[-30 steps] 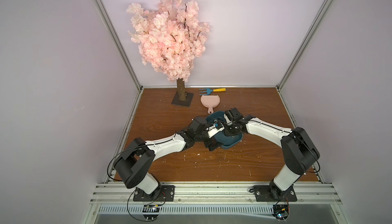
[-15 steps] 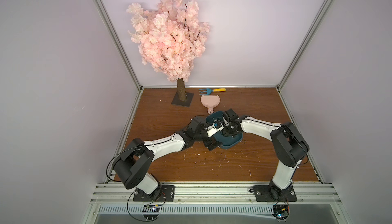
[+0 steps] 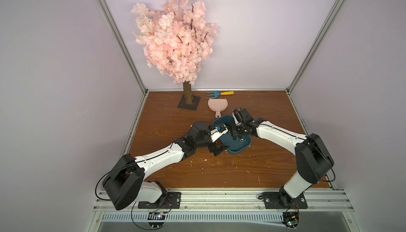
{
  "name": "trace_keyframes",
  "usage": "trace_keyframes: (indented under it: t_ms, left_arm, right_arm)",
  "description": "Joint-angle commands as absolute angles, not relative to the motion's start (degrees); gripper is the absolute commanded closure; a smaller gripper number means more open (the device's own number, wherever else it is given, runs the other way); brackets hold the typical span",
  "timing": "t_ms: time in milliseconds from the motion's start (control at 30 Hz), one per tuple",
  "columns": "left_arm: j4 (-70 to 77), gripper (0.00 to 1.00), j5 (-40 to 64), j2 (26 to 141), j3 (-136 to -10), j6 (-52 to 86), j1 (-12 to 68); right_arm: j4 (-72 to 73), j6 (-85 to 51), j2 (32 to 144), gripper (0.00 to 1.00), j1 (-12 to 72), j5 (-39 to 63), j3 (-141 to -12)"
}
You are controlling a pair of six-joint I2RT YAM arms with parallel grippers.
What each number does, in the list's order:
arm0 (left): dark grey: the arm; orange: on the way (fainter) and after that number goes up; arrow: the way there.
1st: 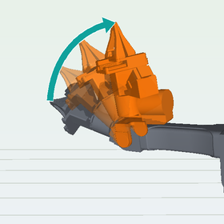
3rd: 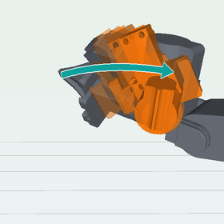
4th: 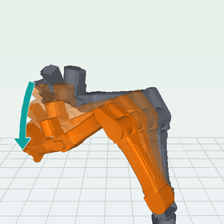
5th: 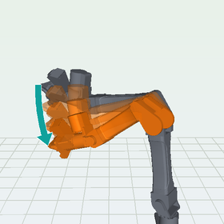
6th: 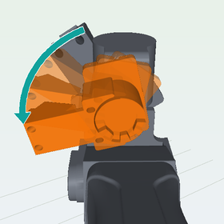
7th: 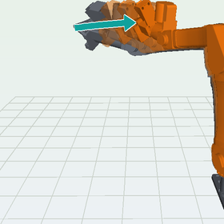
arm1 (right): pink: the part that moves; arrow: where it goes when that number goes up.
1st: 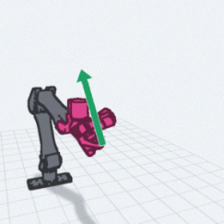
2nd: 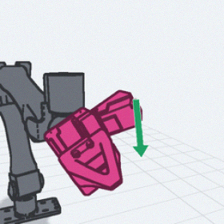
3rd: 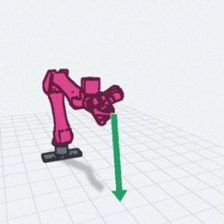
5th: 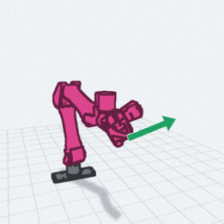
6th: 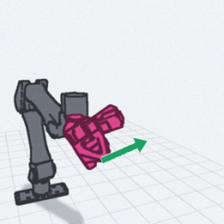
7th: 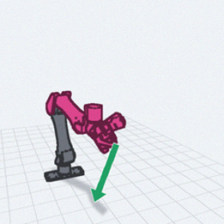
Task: Put the nuts on the desktop into the storage box
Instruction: Place the nut in the storage box, then reset both arms
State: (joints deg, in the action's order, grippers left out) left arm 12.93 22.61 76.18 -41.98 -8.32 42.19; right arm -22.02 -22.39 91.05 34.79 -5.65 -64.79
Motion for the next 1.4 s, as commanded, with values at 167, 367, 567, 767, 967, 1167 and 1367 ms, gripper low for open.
trace_keyframes:
  t_ms: [167, 367, 567, 767, 967, 1167, 1367]
  left_arm:
    - [16.13, 0.00, 12.36, 66.97, -39.56, -3.25, 41.44]
    - [21.83, 0.00, -11.10, 59.53, -32.63, -3.69, 40.90]
    - [27.27, 0.00, -18.22, 48.15, -21.38, 0.87, 30.04]
    - [28.81, 0.00, -21.57, 40.93, -12.69, -0.79, 20.13]
    - [39.37, 0.00, -20.42, 47.62, -8.22, -1.07, 13.37]
    - [55.27, 0.00, -15.77, 59.94, -5.52, -0.51, 8.03]
    - [68.86, 0.00, -15.19, 72.21, -5.53, 1.72, 5.68]
  right_arm:
    - [-11.35, -16.49, 68.40, 0.01, 34.77, -13.89, -55.63]
    - [9.99, -11.37, 48.23, 0.01, 34.43, -25.83, -35.52]
    - [11.72, -11.31, 43.47, 0.01, 28.09, -24.18, -27.52]
    - [20.29, -10.05, 47.25, 0.01, 15.49, -16.15, -20.02]
    - [37.95, -2.80, 52.94, 0.01, 9.68, -15.87, -11.90]
    - [62.65, 0.08, 63.32, 0.01, 5.15, -11.03, -4.16]
    - [76.26, 1.82, 75.63, 0.01, 4.02, -6.06, -6.11]
